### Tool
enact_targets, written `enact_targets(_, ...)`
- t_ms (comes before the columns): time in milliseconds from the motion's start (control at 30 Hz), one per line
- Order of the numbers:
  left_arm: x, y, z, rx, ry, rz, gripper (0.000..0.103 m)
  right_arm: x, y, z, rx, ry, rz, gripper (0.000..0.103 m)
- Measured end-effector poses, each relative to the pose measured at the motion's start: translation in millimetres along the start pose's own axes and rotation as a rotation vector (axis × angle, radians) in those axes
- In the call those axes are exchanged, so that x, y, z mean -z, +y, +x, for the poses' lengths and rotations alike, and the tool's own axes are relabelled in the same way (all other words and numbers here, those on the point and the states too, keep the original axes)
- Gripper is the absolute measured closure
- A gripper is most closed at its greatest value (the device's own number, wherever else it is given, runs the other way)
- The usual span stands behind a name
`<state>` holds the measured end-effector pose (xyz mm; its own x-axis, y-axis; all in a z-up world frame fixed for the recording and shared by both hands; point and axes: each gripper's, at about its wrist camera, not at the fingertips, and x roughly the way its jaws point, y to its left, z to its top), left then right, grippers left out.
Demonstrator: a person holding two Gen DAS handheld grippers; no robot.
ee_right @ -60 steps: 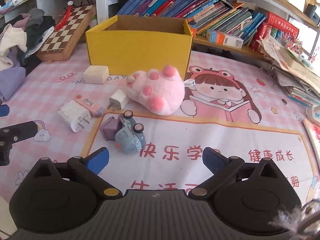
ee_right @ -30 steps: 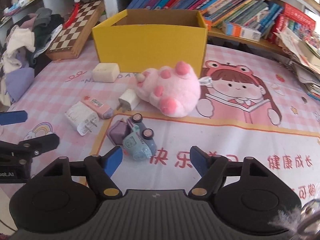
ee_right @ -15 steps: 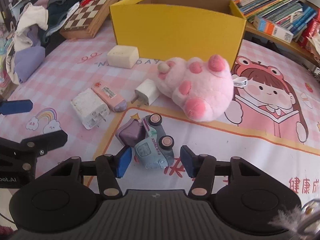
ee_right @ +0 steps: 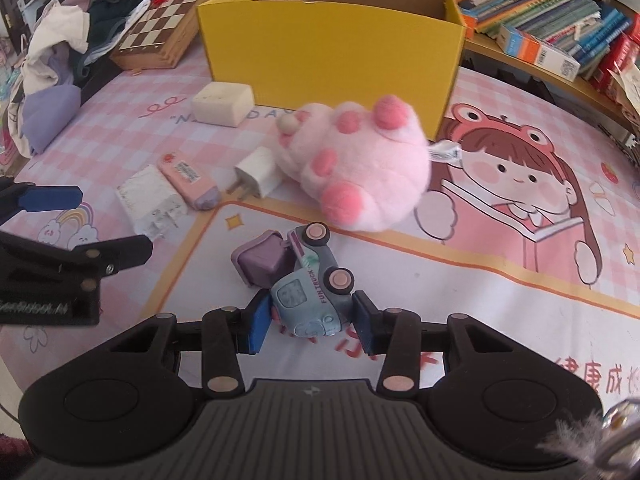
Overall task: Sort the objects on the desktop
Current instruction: 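Close the right tool on the grey-blue toy car, then lower the left tool onto the white square charger and close it, then lift the white charger with the left tool while the right tool lifts the toy car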
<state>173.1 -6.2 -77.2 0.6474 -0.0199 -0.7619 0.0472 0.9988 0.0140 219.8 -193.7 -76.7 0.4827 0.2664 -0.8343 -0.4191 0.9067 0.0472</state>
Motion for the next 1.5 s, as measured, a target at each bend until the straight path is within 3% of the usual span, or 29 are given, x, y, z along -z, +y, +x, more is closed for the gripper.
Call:
enact_targets(300, -7.7, -0.5, 19.1, -0.038, 0.017, -0.01, 0.014, 4.0, -10.3, -0.9, -0.013, 0.005, 0.007, 0.062)
enact_targets(433, -10.0, 0.5, 23.7, -0.025, 0.022, -0.018, 0.022, 5.3, -13.7, -1.1, -0.019, 0.006, 0.008, 0.062)
enact_targets(533, -10.4, -0.2, 23.7, 0.005, 0.022, -0.024, 0.036, 6.3, -16.1, -1.2, -0.024, 0.007, 0.008, 0.062)
enact_targets(1200, -9.6, 3.7, -5.4, 0.023, 0.0, -0.061, 0.038, 7.1, -2.0, -8.0, -0.036, -0.013, -0.007, 0.062)
enact_targets(1500, -11.3, 16.8, -27.4, 0.03, -0.045, -0.085, 0.038, 3.0, -2.8, -24.3, -0.032, -0.04, 0.065, 0.062)
